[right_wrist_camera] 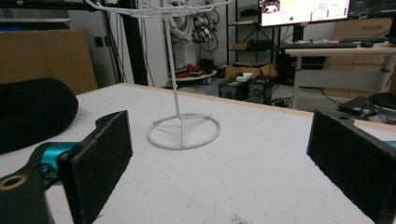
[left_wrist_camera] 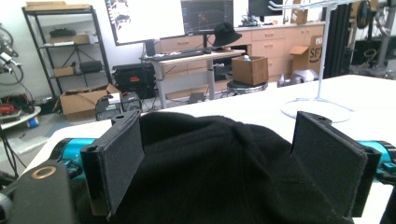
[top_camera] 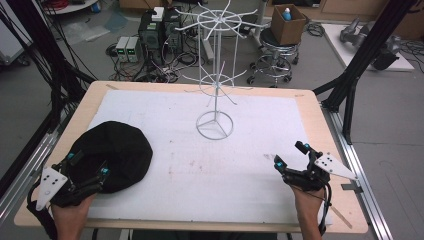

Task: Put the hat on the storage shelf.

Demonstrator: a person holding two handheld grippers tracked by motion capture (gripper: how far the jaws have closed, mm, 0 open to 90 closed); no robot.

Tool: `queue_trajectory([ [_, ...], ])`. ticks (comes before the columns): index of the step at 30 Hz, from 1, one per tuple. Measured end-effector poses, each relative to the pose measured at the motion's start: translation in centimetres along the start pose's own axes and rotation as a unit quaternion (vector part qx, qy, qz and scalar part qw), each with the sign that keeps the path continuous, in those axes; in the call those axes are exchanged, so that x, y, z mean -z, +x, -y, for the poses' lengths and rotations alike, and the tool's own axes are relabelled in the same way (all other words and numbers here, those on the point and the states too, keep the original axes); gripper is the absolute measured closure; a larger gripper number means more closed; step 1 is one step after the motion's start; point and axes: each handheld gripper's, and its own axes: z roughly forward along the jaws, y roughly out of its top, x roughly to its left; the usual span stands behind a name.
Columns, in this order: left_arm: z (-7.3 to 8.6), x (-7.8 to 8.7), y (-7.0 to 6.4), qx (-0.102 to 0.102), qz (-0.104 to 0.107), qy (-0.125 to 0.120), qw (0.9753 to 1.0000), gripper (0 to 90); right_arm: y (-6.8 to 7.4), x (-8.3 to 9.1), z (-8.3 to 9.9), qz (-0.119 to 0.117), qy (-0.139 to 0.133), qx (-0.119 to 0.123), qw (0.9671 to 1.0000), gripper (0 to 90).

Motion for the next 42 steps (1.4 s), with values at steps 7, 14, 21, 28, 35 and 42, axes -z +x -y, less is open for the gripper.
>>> queue_trajectory([
  [7,-0.7,-2.0,0.0,-0.019,0.01,0.034,0.9992,17.9,-0.1,0.1,0.0,0.001,0.0,-0.002,1.0,5.9],
  [14,-0.6,-3.9,0.3,-0.018,0.025,0.085,0.9959,18.1,-0.1,0.0,0.0,0.002,0.001,-0.005,1.0,6.0],
  [21,-0.5,-4.3,0.7,-0.034,0.034,0.128,0.9905,18.9,-0.1,0.0,0.0,0.002,0.002,-0.006,1.0,6.0],
  [28,-0.4,-5.0,0.4,-0.059,0.041,0.163,0.9841,19.8,-0.2,0.0,0.0,0.002,0.002,-0.005,1.0,6.0],
  [35,-0.6,-5.8,-1.0,-0.078,0.031,0.183,0.9795,21.6,-0.2,0.0,0.0,0.001,0.002,-0.006,1.0,6.0],
  [42,-0.4,-7.5,-2.1,-0.124,0.009,0.219,0.9678,23.4,-0.2,0.0,0.0,0.001,0.004,-0.006,1.0,6.0],
])
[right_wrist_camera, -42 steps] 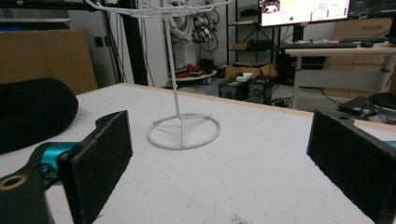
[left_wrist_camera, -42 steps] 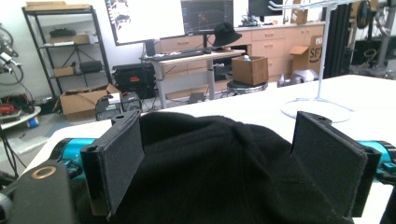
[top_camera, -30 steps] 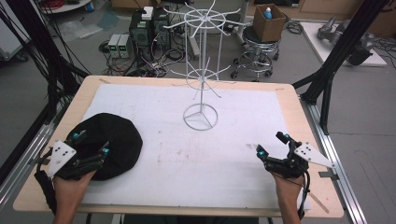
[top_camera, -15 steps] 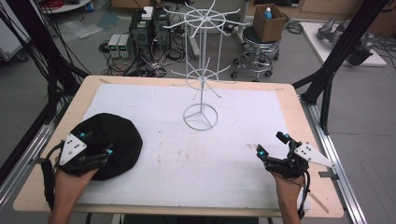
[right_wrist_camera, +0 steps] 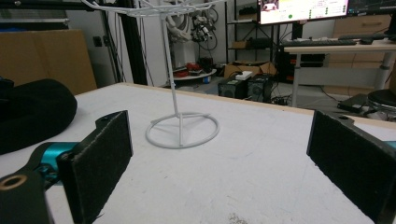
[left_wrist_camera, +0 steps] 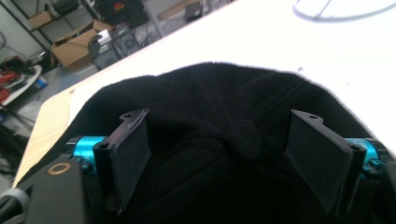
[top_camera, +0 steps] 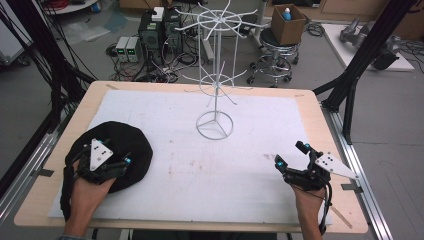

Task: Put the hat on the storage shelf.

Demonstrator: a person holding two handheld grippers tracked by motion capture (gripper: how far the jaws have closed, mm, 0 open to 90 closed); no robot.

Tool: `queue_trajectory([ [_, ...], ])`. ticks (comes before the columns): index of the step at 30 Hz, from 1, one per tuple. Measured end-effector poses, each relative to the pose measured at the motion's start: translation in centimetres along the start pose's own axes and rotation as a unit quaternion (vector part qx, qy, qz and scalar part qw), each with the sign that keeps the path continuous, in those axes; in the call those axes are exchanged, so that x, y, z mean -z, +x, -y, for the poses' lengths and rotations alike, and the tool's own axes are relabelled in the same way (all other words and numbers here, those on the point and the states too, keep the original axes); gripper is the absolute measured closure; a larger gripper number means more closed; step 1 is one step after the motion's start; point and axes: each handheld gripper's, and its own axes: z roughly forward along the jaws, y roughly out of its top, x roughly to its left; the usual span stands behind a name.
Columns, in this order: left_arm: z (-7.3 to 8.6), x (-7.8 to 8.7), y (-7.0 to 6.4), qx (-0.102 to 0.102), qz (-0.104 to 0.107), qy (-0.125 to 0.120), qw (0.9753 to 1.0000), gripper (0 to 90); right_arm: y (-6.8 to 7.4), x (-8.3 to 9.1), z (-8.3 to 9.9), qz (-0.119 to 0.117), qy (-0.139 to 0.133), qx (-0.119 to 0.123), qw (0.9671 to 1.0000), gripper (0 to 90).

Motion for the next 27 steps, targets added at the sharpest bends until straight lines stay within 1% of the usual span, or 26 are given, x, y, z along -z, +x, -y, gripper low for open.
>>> queue_trajectory([
  [2,0.1,-0.2,0.0,-0.003,-0.003,0.006,1.0,26.3,0.0,0.0,0.0,0.001,-0.001,-0.001,1.0,6.0],
  [4,0.1,-0.2,0.0,-0.001,-0.003,0.008,1.0,30.3,0.0,0.0,0.0,0.002,-0.002,-0.001,1.0,6.0],
  [5,0.1,-0.2,0.1,0.0,-0.003,0.012,0.9999,30.3,-0.1,0.0,0.0,0.002,-0.002,0.0,1.0,6.0],
  [6,0.2,-0.2,0.2,0.001,-0.001,0.015,0.9999,34.7,0.0,0.0,0.0,0.002,-0.002,-0.001,1.0,6.0],
  [8,0.2,-0.2,0.2,0.0,-0.004,0.017,0.9999,38.5,0.0,0.0,0.0,0.002,-0.003,0.0,1.0,6.0],
  [9,0.2,-0.2,0.2,0.0,-0.006,0.02,0.9998,42.2,-0.1,0.1,0.0,0.002,-0.003,0.0,1.0,6.0],
  [11,0.2,-0.1,0.2,-0.002,-0.001,0.026,0.9997,45.1,0.0,0.1,0.0,0.001,-0.003,-0.003,1.0,6.0],
  [14,0.2,-0.1,0.1,-0.006,0.002,0.03,0.9995,55.3,-0.1,0.1,0.0,0.002,-0.005,-0.003,1.0,6.0],
  [15,0.2,-0.1,0.0,0.001,0.003,0.035,0.9994,58.8,-0.1,0.1,0.0,0.002,-0.005,-0.003,1.0,6.0],
  [16,0.2,0.0,0.1,0.003,0.003,0.04,0.9992,62.3,-0.1,0.1,0.0,0.002,-0.005,-0.002,1.0,6.0],
  [17,0.2,0.0,0.1,0.003,0.003,0.04,0.9992,65.4,-0.1,0.1,0.0,0.003,-0.005,-0.002,1.0,6.0],
  [18,0.2,0.1,0.2,0.014,0.006,0.039,0.9991,67.7,-0.1,0.1,-0.1,0.003,-0.005,-0.002,1.0,6.0],
  [19,0.2,0.2,0.3,0.015,0.006,0.04,0.9991,69.3,-0.1,0.1,-0.1,0.003,-0.005,-0.001,1.0,6.0],
  [22,0.1,0.6,0.5,0.021,0.011,0.024,0.9994,71.9,-0.1,0.1,-0.1,0.003,-0.005,-0.001,1.0,6.0],
  [25,-0.2,1.4,0.7,0.022,0.008,-0.008,0.9997,73.1,-0.1,0.1,0.0,0.003,-0.005,-0.003,1.0,6.0],
  [27,-0.5,1.9,1.0,0.03,0.006,-0.034,0.999,73.5,-0.1,0.1,0.0,0.004,-0.004,-0.003,1.0,6.0],
])
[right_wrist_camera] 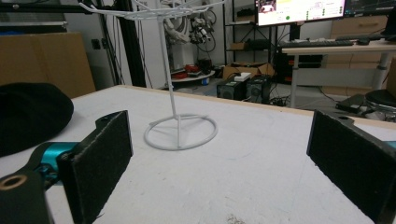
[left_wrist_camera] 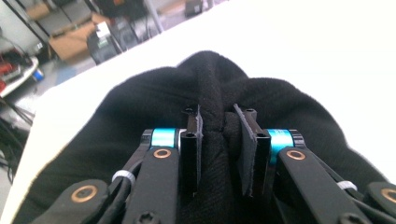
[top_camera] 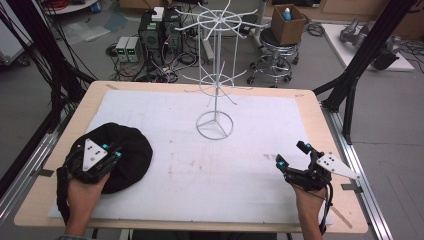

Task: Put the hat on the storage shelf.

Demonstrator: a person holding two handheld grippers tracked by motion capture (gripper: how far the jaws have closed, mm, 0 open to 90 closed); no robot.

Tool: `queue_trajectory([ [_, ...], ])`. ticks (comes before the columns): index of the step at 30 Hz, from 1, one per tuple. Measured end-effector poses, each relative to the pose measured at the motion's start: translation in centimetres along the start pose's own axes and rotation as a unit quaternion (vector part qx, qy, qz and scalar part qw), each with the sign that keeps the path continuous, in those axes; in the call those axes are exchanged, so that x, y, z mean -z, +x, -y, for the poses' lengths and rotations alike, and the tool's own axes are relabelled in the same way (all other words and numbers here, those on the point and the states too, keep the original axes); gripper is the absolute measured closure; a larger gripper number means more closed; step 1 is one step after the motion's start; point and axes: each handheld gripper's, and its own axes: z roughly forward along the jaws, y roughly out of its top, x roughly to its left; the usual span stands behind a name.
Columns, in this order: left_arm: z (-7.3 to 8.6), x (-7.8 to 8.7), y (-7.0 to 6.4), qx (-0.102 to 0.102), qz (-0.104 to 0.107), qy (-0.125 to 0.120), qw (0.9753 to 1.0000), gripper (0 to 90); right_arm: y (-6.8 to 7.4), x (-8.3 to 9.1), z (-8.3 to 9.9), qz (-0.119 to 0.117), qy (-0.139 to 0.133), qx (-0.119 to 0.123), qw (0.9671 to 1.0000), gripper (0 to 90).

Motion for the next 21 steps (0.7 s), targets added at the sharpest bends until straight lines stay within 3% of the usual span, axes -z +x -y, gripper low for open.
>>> queue_trajectory([
  [6,-0.6,1.2,0.7,0.029,0.004,-0.054,0.9981,73.9,0.0,0.0,0.0,0.001,0.0,-0.001,1.0,6.0],
  [13,-1.7,2.4,2.2,0.07,0.033,-0.121,0.9896,74.0,-0.2,0.2,0.0,0.006,-0.003,-0.002,1.0,6.0],
  [17,-2.5,2.8,3.1,0.078,0.048,-0.138,0.9862,74.0,-0.3,0.2,-0.1,0.009,-0.004,-0.002,0.9999,6.0],
  [18,-2.9,2.9,3.7,0.083,0.06,-0.148,0.9837,74.0,-0.4,0.3,-0.1,0.01,-0.003,-0.006,0.9999,6.0],
  [19,-2.9,2.9,3.7,0.083,0.06,-0.148,0.9837,74.0,-0.4,0.3,-0.1,0.01,-0.003,-0.006,0.9999,6.0],
  [21,-3.4,2.9,4.3,0.09,0.071,-0.154,0.9814,74.0,-0.5,0.3,-0.1,0.01,-0.005,-0.006,0.9999,6.0],
])
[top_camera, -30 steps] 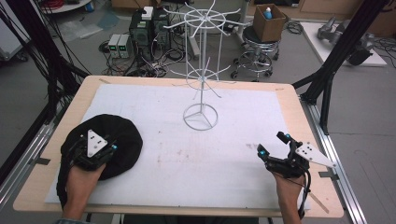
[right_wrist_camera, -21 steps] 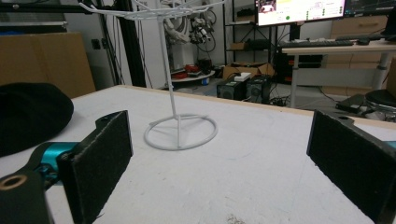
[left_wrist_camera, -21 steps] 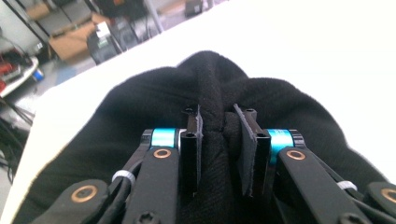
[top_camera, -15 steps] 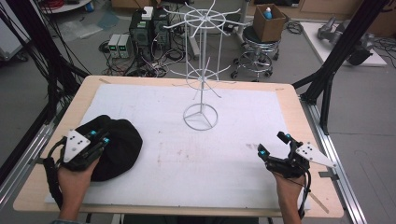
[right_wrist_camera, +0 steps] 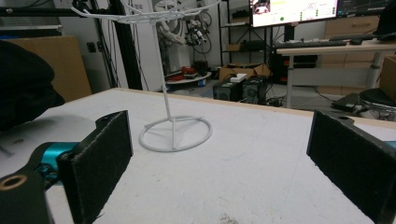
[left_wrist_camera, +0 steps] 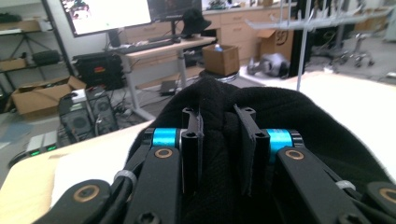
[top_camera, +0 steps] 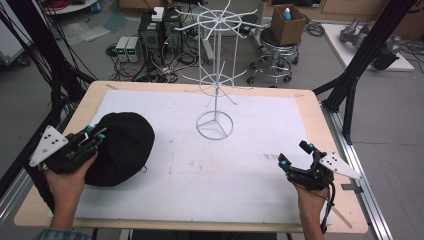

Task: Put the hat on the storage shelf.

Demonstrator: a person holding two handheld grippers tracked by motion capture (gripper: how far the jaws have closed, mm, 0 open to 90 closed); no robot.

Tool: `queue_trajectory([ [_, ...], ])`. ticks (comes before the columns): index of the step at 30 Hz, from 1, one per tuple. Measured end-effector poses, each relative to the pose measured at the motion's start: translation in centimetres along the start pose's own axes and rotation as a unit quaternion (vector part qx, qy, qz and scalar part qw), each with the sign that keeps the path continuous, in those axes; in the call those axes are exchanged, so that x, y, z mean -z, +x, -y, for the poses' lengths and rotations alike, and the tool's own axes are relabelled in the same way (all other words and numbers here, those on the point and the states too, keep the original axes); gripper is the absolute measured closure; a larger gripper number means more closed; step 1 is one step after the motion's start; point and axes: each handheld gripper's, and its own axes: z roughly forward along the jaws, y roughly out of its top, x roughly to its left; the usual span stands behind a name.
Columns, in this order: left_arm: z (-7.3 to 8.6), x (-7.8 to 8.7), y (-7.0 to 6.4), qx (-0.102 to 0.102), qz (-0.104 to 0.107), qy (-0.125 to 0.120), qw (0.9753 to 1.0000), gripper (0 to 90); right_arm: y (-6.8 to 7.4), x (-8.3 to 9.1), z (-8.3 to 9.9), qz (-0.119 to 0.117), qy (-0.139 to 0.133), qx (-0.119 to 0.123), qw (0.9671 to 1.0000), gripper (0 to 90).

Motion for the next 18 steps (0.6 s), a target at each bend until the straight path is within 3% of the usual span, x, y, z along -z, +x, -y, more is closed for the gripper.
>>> queue_trajectory([
  [7,-2.5,-0.4,1.3,0.007,0.023,-0.021,0.9995,74.0,-0.1,0.1,0.0,0.001,0.001,-0.003,1.0,6.0],
  [18,-6.1,-1.0,3.3,0.008,0.034,-0.054,0.998,73.9,-0.1,0.1,0.0,0.003,-0.001,-0.004,1.0,6.0],
])
